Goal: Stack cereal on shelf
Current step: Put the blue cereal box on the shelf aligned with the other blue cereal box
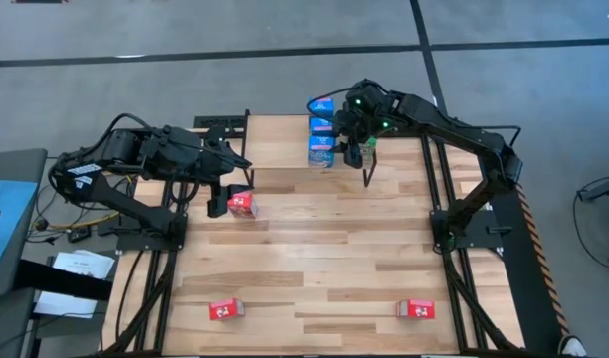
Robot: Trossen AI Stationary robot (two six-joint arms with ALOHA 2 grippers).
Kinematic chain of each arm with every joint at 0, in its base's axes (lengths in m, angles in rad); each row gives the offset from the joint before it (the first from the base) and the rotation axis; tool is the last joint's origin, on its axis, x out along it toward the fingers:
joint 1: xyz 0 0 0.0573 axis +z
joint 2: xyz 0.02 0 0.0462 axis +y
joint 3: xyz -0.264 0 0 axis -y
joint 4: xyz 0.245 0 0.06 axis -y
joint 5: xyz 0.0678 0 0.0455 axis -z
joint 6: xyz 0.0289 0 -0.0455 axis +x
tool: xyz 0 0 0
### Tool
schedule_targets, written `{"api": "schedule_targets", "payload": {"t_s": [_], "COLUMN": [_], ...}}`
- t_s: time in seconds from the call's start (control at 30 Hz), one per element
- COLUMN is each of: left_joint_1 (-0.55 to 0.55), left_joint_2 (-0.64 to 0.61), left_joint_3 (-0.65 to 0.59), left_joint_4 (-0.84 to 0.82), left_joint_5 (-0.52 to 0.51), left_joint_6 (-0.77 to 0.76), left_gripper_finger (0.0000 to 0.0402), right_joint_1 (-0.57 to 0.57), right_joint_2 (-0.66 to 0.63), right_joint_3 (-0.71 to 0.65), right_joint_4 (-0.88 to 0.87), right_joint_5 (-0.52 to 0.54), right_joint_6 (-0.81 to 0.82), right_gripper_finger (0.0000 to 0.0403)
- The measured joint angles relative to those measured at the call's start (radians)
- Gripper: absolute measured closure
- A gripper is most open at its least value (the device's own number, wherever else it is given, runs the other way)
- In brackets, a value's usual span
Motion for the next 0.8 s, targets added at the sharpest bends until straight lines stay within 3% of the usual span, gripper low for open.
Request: {"api": "schedule_targets", "payload": {"t_s": [0.8], "left_joint_1": [0.0], "left_joint_2": [0.0], "left_joint_3": [0.0], "left_joint_4": [0.0], "left_joint_5": [0.0], "left_joint_6": [0.0], "left_gripper_finger": [0.0152], "right_joint_1": [-0.012], "right_joint_2": [0.0], "right_joint_3": [0.0], "right_joint_4": [0.002], "right_joint_5": [0.033], "right_joint_6": [-0.037], "right_gripper_finger": [0.0191]}}
